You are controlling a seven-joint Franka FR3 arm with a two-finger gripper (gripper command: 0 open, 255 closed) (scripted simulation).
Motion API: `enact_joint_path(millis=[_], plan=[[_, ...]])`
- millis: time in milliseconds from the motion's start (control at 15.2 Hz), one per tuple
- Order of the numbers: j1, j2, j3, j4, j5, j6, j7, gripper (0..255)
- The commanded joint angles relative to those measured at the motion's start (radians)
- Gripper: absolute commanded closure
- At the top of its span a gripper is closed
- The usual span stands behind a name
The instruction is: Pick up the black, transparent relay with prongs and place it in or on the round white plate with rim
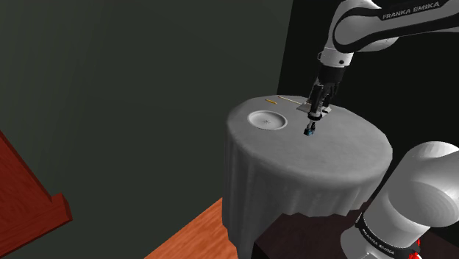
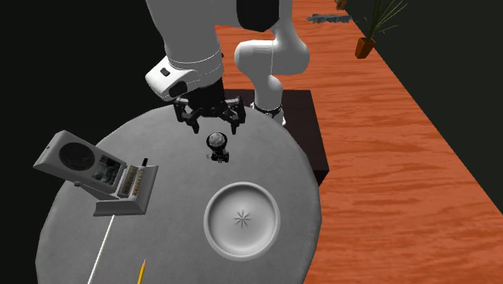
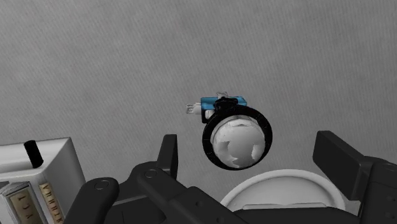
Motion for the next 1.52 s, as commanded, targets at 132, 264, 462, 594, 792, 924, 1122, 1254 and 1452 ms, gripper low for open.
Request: enact_joint_path(millis=[132, 264, 462, 594, 792, 924, 1122, 1254, 1452], plan=[[-0.002, 0.009, -0.009, -0.044, -0.006, 0.053, 0.0, 0], [-0.002, 0.009, -0.009, -0.044, -0.006, 0.053, 0.0, 0], [-0.002, 0.009, -0.009, -0.044, -0.006, 0.053, 0.0, 0], [-0.002, 0.009, -0.009, -0.044, -0.006, 0.053, 0.0, 0], [-0.002, 0.009, -0.009, -0.044, -0.006, 0.053, 0.0, 255], [-0.002, 0.009, -0.01, -0.044, -0.006, 0.053, 0.0, 255], [-0.002, 0.009, -0.01, -0.044, -0.006, 0.053, 0.0, 255], [-0.002, 0.009, -0.009, -0.044, -0.006, 0.053, 0.0, 255], [0.0, 0.002, -0.002, -0.008, -0.001, 0.011, 0.0, 255]])
